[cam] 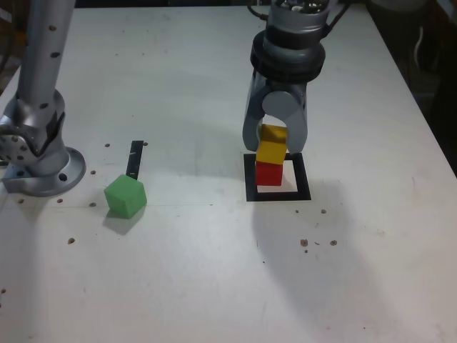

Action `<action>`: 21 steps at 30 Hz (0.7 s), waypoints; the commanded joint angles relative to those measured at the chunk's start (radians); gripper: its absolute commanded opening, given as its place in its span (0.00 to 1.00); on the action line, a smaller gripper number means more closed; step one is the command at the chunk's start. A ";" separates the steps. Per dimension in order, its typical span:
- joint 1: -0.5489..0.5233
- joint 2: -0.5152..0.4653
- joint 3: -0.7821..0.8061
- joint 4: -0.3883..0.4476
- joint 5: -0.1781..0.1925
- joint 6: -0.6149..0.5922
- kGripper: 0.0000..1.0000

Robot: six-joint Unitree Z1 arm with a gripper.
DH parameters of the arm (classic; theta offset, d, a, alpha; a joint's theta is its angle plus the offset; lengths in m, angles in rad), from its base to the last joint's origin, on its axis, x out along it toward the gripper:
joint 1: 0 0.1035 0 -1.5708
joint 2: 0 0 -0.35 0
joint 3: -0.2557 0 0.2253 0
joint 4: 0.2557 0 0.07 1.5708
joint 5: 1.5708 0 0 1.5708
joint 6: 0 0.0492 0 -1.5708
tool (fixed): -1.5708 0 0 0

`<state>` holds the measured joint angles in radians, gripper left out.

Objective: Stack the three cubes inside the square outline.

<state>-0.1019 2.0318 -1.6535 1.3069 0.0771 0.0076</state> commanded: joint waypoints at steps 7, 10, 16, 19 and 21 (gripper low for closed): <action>0.007 -0.005 0.021 0.005 -0.008 0.002 0.55; 0.010 -0.004 0.030 0.005 -0.011 0.005 0.69; 0.012 -0.006 0.048 -0.027 -0.020 0.017 0.89; 0.012 -0.013 0.055 -0.034 -0.018 0.016 0.94; 0.013 -0.024 0.061 -0.035 -0.016 0.013 0.97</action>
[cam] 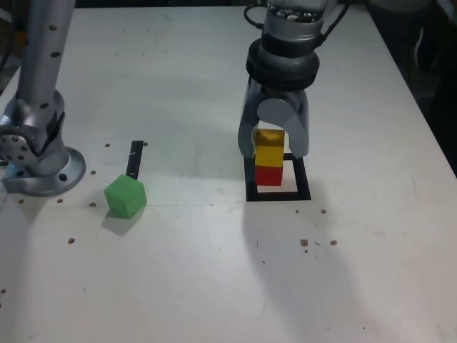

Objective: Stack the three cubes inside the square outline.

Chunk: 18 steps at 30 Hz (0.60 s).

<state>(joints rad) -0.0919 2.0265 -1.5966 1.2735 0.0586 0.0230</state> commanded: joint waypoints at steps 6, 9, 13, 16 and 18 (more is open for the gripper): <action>-0.007 -0.125 0.059 0.024 0.017 -0.037 0.99; -0.031 -0.209 0.126 0.046 0.024 -0.058 0.99; -0.092 -0.328 0.250 0.067 0.040 -0.056 0.99; -0.133 -0.400 0.355 0.070 0.064 -0.023 0.99; -0.153 -0.439 0.434 0.066 0.083 0.004 0.99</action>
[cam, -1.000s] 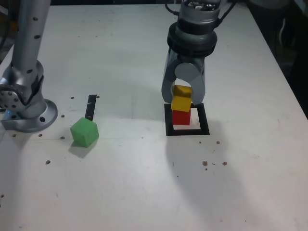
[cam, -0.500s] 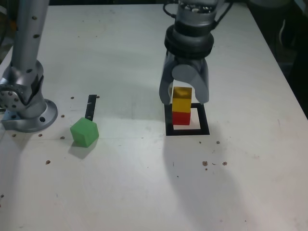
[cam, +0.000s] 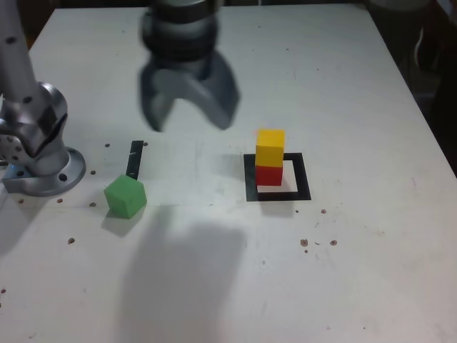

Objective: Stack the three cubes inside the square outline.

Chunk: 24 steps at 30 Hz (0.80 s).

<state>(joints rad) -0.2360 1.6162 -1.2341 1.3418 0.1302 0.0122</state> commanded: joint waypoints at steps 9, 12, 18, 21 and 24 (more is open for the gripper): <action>-0.113 -0.107 0.330 -0.077 0.052 0.066 0.98; -0.151 -0.104 0.375 -0.125 0.033 0.067 0.97; -0.248 -0.073 0.398 -0.219 -0.044 0.063 0.95; -0.286 -0.062 0.387 -0.238 -0.074 0.058 0.94; -0.299 -0.053 0.388 -0.246 -0.086 0.055 0.93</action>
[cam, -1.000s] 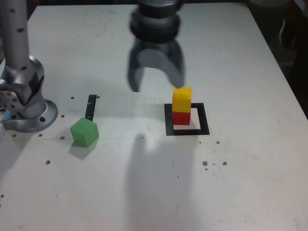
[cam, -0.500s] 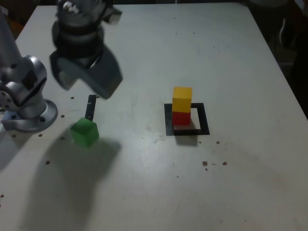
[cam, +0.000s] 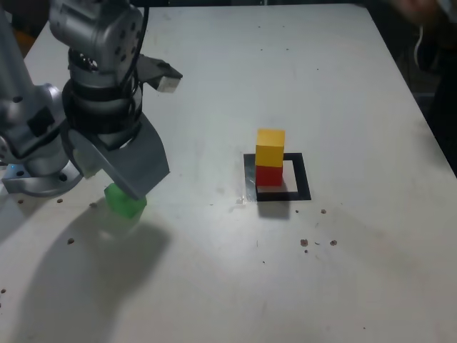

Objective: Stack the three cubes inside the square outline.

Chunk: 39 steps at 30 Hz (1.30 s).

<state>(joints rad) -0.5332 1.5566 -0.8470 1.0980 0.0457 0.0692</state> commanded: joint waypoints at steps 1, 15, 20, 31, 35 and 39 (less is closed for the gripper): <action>-0.002 0.010 0.005 -0.005 -0.003 -0.003 0.93; 0.004 0.086 0.032 -0.086 0.018 -0.025 0.63; 0.012 0.090 0.037 -0.082 0.008 -0.027 0.44; 0.061 0.121 0.037 -0.081 -0.049 0.029 0.23; 0.062 0.117 0.019 -0.081 -0.053 0.037 0.19; 0.066 0.112 0.012 -0.075 -0.052 0.038 0.17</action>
<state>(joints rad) -0.4701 1.6742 -0.8332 1.0169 -0.0056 0.1053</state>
